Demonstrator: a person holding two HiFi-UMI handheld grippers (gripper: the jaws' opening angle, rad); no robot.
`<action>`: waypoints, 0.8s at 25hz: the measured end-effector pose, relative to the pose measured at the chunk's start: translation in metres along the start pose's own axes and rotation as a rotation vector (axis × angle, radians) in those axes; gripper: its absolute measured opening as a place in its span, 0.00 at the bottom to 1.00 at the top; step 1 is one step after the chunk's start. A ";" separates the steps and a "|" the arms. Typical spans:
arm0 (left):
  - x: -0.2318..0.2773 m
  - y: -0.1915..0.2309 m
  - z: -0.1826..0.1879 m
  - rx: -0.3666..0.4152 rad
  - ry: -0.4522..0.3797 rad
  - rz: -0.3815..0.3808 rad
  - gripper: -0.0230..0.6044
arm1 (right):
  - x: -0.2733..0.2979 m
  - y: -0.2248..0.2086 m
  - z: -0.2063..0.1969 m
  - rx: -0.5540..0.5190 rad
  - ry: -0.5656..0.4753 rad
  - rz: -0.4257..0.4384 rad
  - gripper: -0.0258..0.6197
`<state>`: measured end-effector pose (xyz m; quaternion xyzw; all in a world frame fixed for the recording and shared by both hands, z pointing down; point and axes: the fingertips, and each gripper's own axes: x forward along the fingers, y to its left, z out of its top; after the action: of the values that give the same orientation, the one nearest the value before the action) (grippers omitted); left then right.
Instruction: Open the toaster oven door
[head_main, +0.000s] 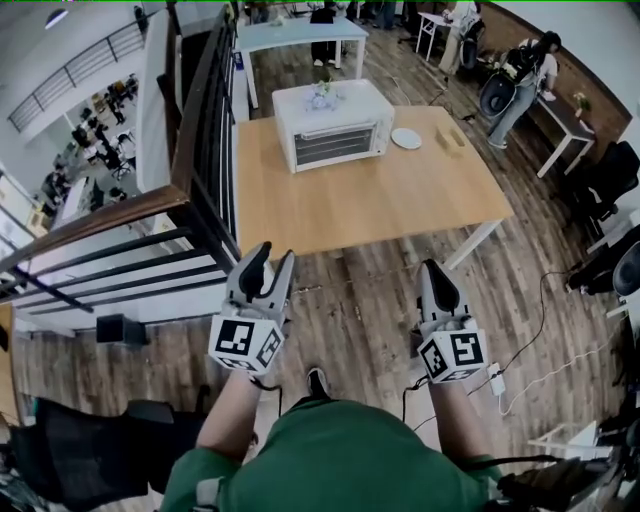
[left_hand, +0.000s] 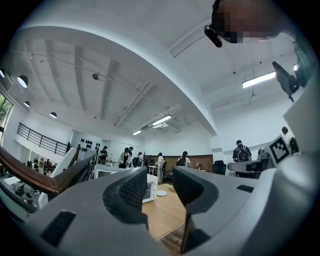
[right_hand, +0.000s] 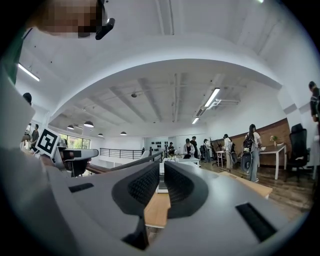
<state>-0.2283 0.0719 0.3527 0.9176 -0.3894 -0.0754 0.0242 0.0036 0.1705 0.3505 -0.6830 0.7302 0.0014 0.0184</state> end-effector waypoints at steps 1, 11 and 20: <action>0.005 0.009 -0.001 0.001 0.001 0.003 0.31 | 0.009 0.000 -0.001 0.000 0.003 -0.004 0.09; 0.043 0.074 -0.012 -0.028 0.013 0.007 0.31 | 0.077 0.005 -0.007 -0.017 0.014 -0.032 0.10; 0.104 0.096 -0.032 -0.032 0.027 0.020 0.31 | 0.140 -0.029 -0.023 0.007 0.017 -0.008 0.18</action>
<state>-0.2199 -0.0700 0.3820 0.9141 -0.3970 -0.0690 0.0447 0.0222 0.0286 0.3702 -0.6857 0.7277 -0.0069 0.0146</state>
